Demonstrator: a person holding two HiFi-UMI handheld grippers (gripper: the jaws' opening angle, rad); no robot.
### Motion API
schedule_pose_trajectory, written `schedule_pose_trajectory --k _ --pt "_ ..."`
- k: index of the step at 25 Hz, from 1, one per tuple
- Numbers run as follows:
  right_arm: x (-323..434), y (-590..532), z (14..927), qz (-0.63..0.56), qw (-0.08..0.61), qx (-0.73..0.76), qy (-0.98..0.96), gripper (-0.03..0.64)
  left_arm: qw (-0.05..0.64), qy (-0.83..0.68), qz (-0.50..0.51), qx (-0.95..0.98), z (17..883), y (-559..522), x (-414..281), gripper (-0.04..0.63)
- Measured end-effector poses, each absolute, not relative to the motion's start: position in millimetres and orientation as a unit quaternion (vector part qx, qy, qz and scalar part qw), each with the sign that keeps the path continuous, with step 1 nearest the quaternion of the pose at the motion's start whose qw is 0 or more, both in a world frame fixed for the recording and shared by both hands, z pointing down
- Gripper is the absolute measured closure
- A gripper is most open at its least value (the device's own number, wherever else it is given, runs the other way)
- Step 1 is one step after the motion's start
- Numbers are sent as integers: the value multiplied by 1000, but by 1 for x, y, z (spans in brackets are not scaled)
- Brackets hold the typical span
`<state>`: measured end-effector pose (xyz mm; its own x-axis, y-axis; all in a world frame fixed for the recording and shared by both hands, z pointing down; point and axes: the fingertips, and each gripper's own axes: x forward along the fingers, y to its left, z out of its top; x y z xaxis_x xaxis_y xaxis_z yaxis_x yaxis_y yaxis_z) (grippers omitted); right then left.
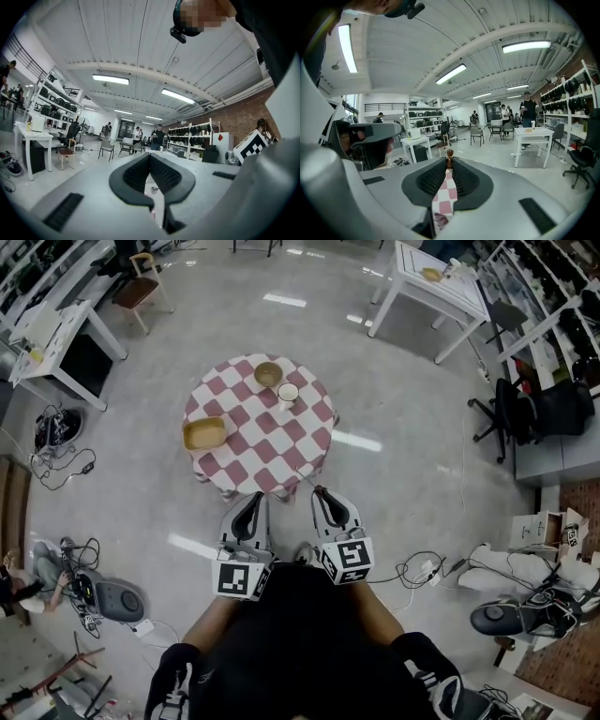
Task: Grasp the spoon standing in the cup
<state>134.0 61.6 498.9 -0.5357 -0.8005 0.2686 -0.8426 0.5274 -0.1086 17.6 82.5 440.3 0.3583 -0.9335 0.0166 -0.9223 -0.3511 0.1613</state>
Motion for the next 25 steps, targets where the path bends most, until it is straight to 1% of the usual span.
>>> schedule_pose_trajectory --k 6,25 --pt "152 76 500 113 95 467 -872 557 65 -570 -41 818 436 92 32 586" --pt "166 93 495 117 80 464 -874 557 67 -569 -35 819 438 112 51 586"
